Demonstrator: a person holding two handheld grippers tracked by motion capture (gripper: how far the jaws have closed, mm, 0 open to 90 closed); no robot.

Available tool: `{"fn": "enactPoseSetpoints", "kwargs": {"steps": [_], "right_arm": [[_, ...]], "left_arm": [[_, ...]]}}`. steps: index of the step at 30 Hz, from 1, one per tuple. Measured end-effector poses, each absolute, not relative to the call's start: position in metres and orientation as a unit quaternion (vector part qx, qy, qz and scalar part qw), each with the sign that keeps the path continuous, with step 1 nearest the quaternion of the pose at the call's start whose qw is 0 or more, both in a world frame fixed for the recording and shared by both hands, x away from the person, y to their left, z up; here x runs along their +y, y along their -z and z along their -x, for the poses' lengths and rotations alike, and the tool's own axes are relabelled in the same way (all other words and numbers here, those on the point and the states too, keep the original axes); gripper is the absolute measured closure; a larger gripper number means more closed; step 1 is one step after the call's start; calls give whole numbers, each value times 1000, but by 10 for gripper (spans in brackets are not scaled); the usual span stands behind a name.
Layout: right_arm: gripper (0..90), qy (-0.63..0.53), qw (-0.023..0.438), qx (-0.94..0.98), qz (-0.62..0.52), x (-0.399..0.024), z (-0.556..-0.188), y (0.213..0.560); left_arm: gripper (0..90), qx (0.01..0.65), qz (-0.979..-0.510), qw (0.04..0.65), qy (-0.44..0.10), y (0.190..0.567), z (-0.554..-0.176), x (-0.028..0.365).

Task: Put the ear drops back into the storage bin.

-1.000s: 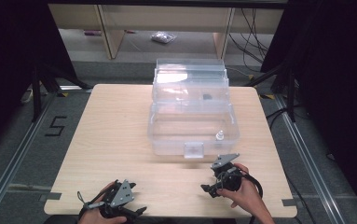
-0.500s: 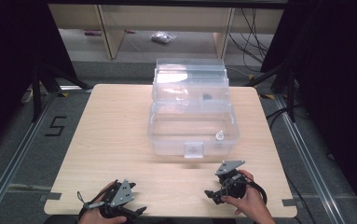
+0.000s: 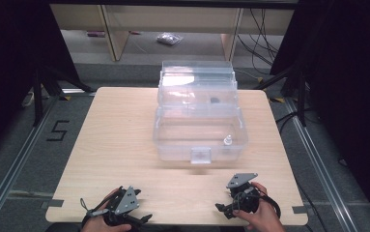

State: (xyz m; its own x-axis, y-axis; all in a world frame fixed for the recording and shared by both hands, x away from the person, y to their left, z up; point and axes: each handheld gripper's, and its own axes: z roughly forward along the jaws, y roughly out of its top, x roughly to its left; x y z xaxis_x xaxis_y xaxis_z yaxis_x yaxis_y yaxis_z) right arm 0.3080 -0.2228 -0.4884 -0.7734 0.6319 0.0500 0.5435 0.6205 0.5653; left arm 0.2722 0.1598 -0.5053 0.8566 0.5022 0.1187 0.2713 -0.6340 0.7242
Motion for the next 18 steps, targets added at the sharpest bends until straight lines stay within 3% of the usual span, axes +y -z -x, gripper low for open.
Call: {"fn": "enactPoseSetpoints", "kwargs": {"steps": [18], "right_arm": [[178,-284,75,890,-350,-240,-297,494]], "left_arm": [[152,214,-892,366,-158,505,-272,160]]}}
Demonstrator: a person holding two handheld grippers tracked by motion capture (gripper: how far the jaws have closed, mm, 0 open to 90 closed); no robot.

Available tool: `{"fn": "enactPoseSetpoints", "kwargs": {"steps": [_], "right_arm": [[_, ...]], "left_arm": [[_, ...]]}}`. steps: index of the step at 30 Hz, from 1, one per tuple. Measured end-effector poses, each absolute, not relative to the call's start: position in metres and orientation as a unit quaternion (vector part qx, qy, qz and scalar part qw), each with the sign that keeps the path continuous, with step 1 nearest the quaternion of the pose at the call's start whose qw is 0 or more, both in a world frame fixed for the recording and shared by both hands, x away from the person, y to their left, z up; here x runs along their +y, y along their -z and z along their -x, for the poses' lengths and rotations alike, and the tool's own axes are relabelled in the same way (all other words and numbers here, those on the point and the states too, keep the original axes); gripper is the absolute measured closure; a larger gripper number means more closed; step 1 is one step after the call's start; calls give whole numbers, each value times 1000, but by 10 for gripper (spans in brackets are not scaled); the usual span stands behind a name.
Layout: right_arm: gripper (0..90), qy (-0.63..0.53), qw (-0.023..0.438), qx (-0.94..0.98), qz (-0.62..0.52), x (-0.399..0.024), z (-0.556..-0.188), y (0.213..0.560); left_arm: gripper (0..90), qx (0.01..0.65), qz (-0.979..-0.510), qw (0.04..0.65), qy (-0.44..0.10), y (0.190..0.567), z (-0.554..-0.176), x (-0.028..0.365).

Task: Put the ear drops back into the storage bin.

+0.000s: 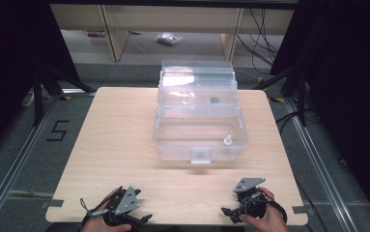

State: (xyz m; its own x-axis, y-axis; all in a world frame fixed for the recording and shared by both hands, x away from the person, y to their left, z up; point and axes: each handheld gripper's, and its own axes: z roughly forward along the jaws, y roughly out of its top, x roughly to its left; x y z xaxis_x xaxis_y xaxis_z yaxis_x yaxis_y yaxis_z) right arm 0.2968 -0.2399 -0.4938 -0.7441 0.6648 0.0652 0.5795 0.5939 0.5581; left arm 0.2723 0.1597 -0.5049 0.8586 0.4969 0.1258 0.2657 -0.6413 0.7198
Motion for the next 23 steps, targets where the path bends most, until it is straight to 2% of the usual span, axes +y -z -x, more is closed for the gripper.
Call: {"fn": "enactPoseSetpoints", "kwargs": {"steps": [23], "right_arm": [[176,-281,81,891,-348,-244,-300,493]], "left_arm": [[152,214,-894,361,-159,504,-272,160]]}}
